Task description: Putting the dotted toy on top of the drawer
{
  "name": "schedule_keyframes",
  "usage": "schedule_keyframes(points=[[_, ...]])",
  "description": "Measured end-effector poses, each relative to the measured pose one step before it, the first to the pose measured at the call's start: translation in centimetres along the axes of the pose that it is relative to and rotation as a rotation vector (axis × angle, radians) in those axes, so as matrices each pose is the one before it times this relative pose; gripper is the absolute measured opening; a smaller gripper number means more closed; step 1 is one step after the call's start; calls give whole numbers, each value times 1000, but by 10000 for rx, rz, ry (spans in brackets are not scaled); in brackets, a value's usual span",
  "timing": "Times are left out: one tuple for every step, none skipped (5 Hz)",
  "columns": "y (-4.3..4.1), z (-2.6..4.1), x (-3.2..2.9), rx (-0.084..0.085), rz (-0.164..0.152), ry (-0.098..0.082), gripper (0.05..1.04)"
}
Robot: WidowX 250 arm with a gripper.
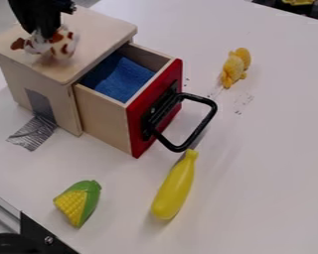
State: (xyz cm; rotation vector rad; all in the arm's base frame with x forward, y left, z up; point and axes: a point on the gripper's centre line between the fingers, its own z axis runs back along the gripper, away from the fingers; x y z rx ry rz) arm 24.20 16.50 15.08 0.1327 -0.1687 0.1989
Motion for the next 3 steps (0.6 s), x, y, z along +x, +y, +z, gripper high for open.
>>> schedule_keyframes(points=[[-185,1495,477,-210,-179,-34,812],[-480,2819,432,-30,-522,-300,1005],[-1934,795,173,-602,-588,-95,1001]])
